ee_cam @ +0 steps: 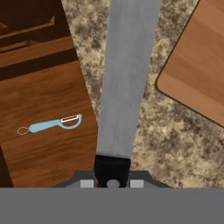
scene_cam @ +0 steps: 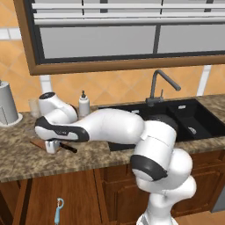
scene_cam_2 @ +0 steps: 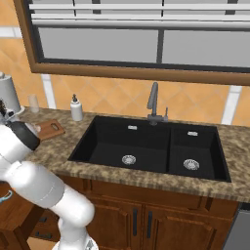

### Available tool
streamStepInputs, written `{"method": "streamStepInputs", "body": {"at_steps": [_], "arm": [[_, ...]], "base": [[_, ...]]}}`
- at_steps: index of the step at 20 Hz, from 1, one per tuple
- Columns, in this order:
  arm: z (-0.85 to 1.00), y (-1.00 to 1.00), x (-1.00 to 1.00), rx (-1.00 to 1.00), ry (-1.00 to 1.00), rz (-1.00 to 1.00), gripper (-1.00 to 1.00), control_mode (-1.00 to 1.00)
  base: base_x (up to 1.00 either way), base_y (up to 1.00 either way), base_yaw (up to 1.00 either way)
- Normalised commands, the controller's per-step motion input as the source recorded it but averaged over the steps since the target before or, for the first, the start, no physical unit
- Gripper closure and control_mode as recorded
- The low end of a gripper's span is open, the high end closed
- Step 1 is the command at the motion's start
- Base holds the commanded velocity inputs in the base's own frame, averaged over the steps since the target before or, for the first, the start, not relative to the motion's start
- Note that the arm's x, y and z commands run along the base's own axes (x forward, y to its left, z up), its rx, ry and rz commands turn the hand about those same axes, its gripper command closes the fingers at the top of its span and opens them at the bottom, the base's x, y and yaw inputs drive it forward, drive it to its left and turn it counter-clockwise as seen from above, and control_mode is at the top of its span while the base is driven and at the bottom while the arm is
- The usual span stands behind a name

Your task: Place the appropriate cutting tool for cutting the garlic skin on the cutting board.

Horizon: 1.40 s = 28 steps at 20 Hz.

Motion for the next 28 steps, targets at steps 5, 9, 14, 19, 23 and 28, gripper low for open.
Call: {"method": "streamStepInputs", "body": {"at_steps": [5,9,14,19,23,28], "arm": [[-0.05,0.3,0.71,0.0,0.0,0.0,1.0,-1.0],[-0.25,0.38,0.55,-0.01,0.0,0.0,1.0,-1.0],[-0.14,0.35,0.49,-0.02,-0.01,0.0,1.0,-1.0],[-0.01,0.13,0.53,-0.06,0.0,-0.01,1.0,-1.0],[-0.22,0.0,0.4,-0.01,0.0,0.0,1.0,-1.0],[-0.33,0.0,0.29,0.0,0.0,0.0,1.0,-1.0]], "base": [[0.0,0.0,0.0],[0.0,0.0,0.0],[0.0,0.0,0.0],[0.0,0.0,0.0],[0.0,0.0,0.0],[0.0,0.0,0.0]]}}
